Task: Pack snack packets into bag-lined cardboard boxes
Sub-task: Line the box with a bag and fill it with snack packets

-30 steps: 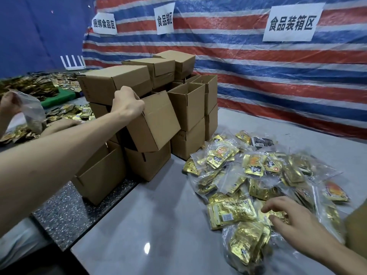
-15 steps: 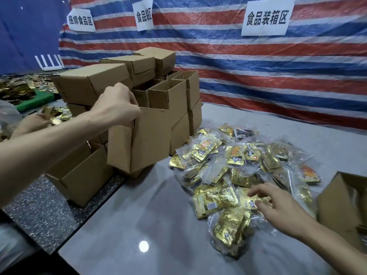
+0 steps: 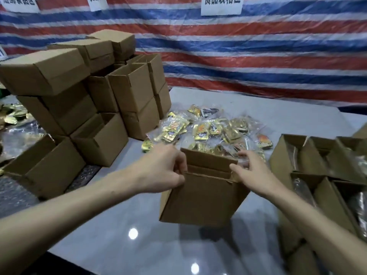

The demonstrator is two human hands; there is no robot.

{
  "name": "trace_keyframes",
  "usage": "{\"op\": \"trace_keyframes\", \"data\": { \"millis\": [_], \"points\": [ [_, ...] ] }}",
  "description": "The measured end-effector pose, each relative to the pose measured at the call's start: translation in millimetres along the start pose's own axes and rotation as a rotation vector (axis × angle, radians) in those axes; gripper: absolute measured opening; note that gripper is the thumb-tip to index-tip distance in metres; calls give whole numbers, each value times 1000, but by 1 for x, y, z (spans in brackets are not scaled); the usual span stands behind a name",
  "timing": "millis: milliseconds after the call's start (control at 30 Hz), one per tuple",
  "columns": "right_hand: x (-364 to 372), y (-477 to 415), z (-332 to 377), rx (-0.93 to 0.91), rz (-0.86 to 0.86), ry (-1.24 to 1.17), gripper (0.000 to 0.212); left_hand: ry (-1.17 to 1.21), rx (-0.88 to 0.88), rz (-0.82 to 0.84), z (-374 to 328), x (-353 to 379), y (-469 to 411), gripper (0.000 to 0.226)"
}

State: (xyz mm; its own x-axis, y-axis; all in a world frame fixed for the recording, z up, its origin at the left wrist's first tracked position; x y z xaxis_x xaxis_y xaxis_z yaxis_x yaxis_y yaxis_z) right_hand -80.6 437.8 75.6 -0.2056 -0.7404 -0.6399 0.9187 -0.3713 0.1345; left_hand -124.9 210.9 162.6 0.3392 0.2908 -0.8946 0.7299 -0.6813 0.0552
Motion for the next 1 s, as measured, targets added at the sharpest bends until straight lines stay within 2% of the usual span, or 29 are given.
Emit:
{"op": "trace_keyframes", "data": {
  "millis": [67,167,267,367,400,467,533,600,667,733,833,900,1000],
  "points": [
    [-5,13,-26,162,-70,-34,27,69,86,-12,-9,20,10,8],
    [3,37,-68,291,-164,-99,15,113,199,-47,-12,50,28,9],
    [30,60,-105,389,-156,-73,7,199,175,-13,6,86,36,19],
    [38,73,-120,451,-192,-74,14,310,118,39,30,121,41,18],
    [37,74,-120,447,-203,-81,14,323,107,17,38,129,41,26],
    [37,74,-117,422,-203,-105,13,283,88,-32,55,141,39,68],
    [39,75,-114,410,-195,-123,13,349,33,-62,73,153,35,110],
    [42,77,-113,408,-193,-150,16,517,-47,-12,90,175,33,128],
    [50,80,-114,397,-195,-181,20,671,-85,93,103,205,33,115],
    [57,85,-119,400,-212,-168,18,779,-161,149,117,231,36,82],
    [62,87,-128,402,-248,-149,10,797,-191,181,133,255,40,54],
    [62,84,-132,390,-254,-167,11,721,-181,197,137,265,42,54],
    [63,79,-133,377,-253,-186,11,578,-190,132,151,274,43,61]
  ]
}}
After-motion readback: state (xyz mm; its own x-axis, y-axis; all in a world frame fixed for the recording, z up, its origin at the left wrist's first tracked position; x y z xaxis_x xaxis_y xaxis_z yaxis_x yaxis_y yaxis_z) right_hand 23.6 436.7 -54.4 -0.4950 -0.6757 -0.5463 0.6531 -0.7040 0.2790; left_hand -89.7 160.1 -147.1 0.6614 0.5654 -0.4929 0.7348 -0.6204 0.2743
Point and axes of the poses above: each hand's wrist, its own y-axis away from the middle knuckle, its own x-axis out of the palm, z = x × y, the point moved 8 cm from there along -y, towards the middle knuckle
